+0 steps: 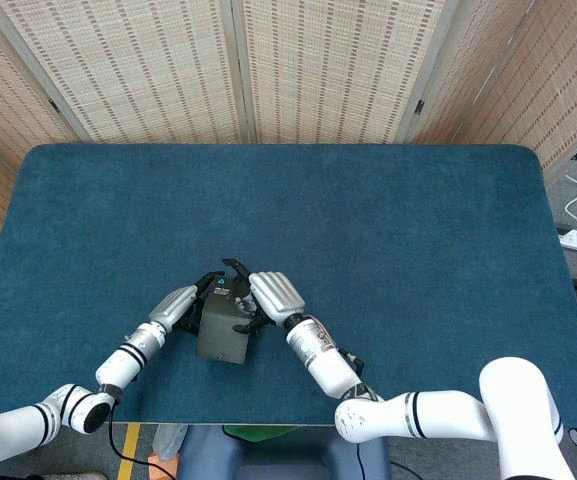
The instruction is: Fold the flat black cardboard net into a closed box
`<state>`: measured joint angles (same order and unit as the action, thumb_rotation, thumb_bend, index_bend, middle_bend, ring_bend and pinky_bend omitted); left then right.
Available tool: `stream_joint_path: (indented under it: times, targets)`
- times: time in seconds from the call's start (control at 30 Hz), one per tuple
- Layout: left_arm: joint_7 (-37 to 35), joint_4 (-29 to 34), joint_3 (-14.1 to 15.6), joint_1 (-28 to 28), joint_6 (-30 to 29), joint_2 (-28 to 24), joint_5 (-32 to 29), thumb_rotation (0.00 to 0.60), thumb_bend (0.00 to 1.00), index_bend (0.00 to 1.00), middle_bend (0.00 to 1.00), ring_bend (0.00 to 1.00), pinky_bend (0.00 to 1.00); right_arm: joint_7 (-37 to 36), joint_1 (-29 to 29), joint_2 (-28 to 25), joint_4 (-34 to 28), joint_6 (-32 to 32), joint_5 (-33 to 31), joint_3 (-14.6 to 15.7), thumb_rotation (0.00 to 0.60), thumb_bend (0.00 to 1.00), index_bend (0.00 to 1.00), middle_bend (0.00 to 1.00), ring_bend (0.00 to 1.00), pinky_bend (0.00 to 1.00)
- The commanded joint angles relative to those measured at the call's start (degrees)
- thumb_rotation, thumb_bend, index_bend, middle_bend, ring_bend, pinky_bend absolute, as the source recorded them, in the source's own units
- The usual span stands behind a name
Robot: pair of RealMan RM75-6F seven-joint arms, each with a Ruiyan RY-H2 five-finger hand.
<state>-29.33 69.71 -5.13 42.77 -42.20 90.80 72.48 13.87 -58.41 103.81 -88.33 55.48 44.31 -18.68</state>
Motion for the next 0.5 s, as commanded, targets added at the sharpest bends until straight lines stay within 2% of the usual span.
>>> stream_joint_path:
  times: [0.03, 0.17, 0.3, 0.5]
  targets:
    - [8.5, 2.1, 0.5, 0.1, -0.5, -1.8, -1.1, 0.600, 0.19, 0.00, 0.09, 0.70, 0.93, 1.4, 0.4, 0.4, 0.0, 1.0, 0.9, 0.9, 0.600, 0.00, 0.10, 0.36, 0.72, 1.00]
    - [20.1, 5.0, 0.8, 0.0, -1.9, -4.0, -4.6, 0.600, 0.19, 0.00, 0.05, 0.69, 0.93, 3.1, 0.9, 1.4, 0.8, 2.7, 2.2, 2.0, 0.600, 0.00, 0.10, 0.36, 0.72, 1.00]
    - [32.6, 10.2, 0.6, -0.2, -4.2, -6.3, -11.6, 0.600, 0.19, 0.00, 0.03, 0.69, 0.92, 4.7, 1.5, 3.1, 1.9, 4.9, 4.3, 3.0, 0.600, 0.00, 0.11, 0.36, 0.72, 1.00]
    - [41.9, 16.7, 0.3, -0.6, -7.6, -10.1, -18.1, 0.600, 0.18, 0.00, 0.02, 0.69, 0.92, 8.0, 2.4, 6.0, 4.9, 8.8, 8.4, 4.8, 0.600, 0.00, 0.13, 0.36, 0.72, 1.00]
